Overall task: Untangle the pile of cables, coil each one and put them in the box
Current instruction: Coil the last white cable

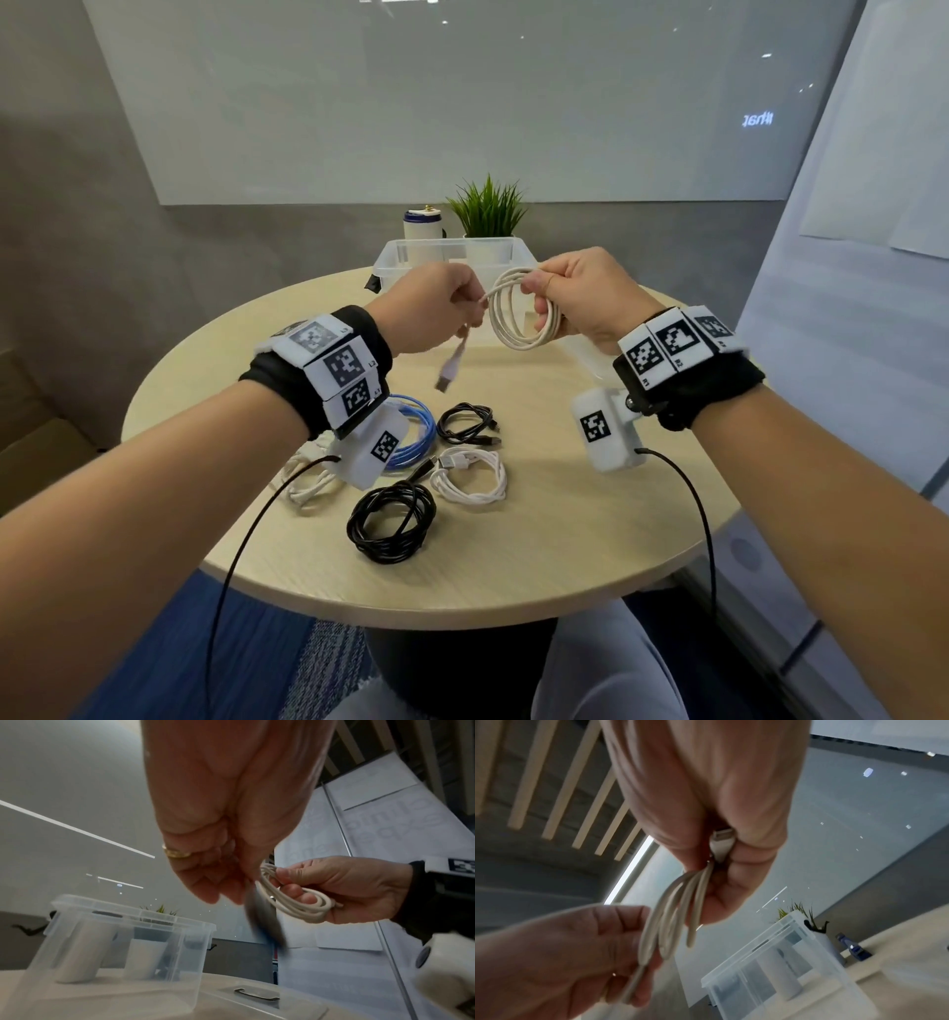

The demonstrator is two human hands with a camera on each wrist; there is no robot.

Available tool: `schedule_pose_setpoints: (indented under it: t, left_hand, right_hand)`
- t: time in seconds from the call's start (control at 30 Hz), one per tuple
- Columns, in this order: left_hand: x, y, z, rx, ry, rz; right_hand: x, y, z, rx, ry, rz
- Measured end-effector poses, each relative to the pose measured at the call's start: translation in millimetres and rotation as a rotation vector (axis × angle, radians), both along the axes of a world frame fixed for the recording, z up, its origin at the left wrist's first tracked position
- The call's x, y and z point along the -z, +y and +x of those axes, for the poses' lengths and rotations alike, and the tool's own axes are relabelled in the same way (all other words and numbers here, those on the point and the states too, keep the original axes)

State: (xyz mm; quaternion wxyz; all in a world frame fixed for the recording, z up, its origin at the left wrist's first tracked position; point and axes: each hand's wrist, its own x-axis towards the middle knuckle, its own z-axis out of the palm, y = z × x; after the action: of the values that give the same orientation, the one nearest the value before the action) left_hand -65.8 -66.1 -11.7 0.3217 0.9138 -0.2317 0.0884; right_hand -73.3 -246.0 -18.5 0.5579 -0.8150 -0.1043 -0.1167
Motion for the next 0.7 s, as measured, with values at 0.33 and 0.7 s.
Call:
schedule_pose_setpoints:
  t: [0.33, 0.7]
  left_hand:
    - [1, 7, 1, -0.162, -0.009, -0.288]
    - [-1, 0, -6, 0.055, 0.352, -0.813]
  right_hand:
    - [-4, 5, -10, -0.261, 0.198, 0.192]
    - [-4, 17, -9, -0.330, 0.161, 0.243]
